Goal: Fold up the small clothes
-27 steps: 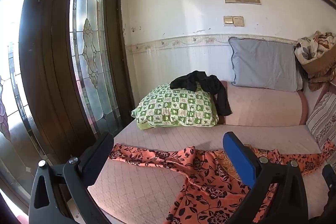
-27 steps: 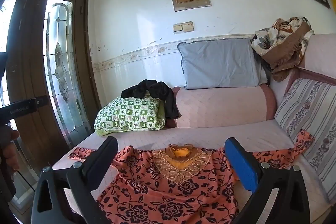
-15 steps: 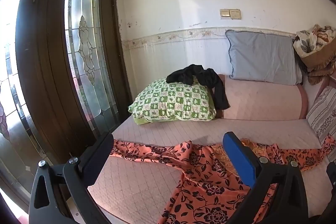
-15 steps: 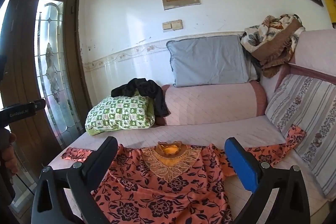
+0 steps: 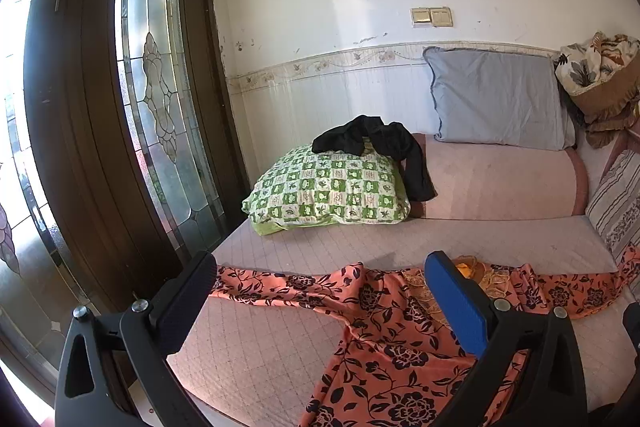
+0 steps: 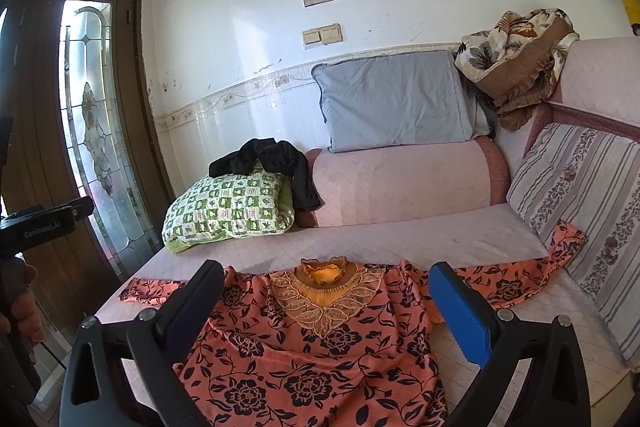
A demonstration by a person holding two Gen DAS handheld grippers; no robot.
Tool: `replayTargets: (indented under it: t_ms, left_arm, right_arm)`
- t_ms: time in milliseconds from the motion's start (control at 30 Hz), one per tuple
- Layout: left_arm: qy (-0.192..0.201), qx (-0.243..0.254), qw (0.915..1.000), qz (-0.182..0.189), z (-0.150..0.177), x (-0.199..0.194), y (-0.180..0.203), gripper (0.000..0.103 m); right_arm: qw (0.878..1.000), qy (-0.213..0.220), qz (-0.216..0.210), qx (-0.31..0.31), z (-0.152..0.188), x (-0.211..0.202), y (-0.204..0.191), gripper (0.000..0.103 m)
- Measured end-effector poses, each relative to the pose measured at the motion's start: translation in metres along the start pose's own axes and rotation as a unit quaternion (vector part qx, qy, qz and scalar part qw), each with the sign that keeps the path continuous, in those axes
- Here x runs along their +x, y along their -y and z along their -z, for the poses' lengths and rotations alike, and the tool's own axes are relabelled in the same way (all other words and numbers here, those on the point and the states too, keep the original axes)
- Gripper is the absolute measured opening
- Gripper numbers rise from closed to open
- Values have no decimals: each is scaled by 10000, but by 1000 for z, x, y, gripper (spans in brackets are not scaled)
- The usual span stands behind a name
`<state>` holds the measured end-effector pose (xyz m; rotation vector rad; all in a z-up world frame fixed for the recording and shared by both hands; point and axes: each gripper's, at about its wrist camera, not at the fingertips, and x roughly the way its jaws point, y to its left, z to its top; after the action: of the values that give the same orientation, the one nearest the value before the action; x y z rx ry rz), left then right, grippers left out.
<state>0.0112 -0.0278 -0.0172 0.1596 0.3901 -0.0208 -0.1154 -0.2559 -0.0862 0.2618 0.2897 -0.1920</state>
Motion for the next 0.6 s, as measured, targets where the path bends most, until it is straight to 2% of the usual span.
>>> replayTargets:
  t_ms: [600]
  left_arm:
    - [-92, 85, 9999, -77, 2, 16, 4, 103]
  right_arm:
    - [9997, -180, -48, 149, 1, 19, 2, 103]
